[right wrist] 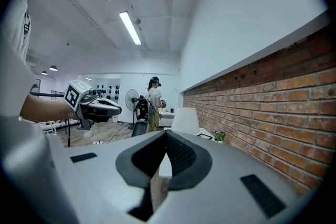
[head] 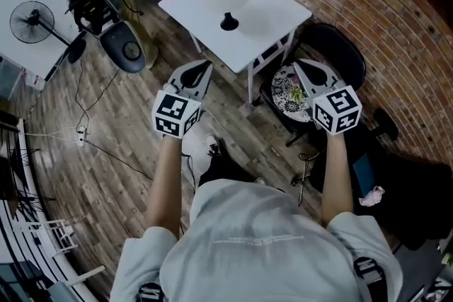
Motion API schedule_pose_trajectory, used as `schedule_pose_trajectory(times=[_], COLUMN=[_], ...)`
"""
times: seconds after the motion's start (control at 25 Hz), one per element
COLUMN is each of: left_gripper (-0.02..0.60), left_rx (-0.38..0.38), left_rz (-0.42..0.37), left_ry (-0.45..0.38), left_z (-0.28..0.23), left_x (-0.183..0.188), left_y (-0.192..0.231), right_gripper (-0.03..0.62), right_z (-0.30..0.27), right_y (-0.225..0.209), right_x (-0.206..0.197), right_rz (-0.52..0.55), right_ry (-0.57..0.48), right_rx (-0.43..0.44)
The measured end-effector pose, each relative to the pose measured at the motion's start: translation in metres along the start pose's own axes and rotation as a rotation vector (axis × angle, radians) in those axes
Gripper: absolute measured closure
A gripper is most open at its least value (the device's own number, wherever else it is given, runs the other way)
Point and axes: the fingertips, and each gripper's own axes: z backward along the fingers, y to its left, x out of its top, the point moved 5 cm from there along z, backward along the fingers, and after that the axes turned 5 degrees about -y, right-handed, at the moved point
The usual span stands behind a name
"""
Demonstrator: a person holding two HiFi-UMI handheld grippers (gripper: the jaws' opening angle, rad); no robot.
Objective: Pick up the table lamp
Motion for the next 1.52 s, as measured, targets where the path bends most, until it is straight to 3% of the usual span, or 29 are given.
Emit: schedule_pose_trajectory(times=[0.28,0.44,0.6,0.8,1.04,1.08,1.16,1.24,1.52], left_gripper=[0.569,0.569,0.569,0.568,0.565,0.547,0.447,0.440,0.407], left_rx=[0.062,-0.017,-0.120,-0.186,-0.221,-0.227,-0.241,-0.244,-0.222], left_rz=[0.017,0.008,0.019,-0.012,0.052,0.069,0.098,0.116,0.180], left_ry=[-0.011,-0.012,-0.072,-0.066,-0.004,0.012,0.052,0.093,0.204], left_z=[-0.050,-0.087,-0.122,-0.154,-0.183,-0.187,-0.195,-0.202,-0.226], left_x=[-0.026,-0.033,-0.028,-0.033,-0.068,-0.076,-0.094,-0.112,-0.169], left_y=[0.089,0.143,0.185,0.223,0.257,0.261,0.264,0.266,0.248], right_gripper=[0.594,0.594,0.594,0.594,0.592,0.592,0.591,0.588,0.562], right_z=[-0.078,-0.131,-0.176,-0.221,-0.264,-0.269,-0.278,-0.286,-0.311], right_y=[-0.026,-0.044,-0.062,-0.073,-0.082,-0.084,-0.090,-0.095,-0.120], right_x=[0.003,0.018,0.030,0.037,0.024,0.020,0.011,0.002,-0.036], right_rz=[0.043,0.078,0.097,0.105,0.077,0.072,0.077,0.078,0.036], right_ry=[0.045,0.053,0.051,0.057,0.089,0.100,0.126,0.135,0.165], right_rx=[-0.040,-0.094,-0.159,-0.197,-0.234,-0.246,-0.275,-0.290,-0.212])
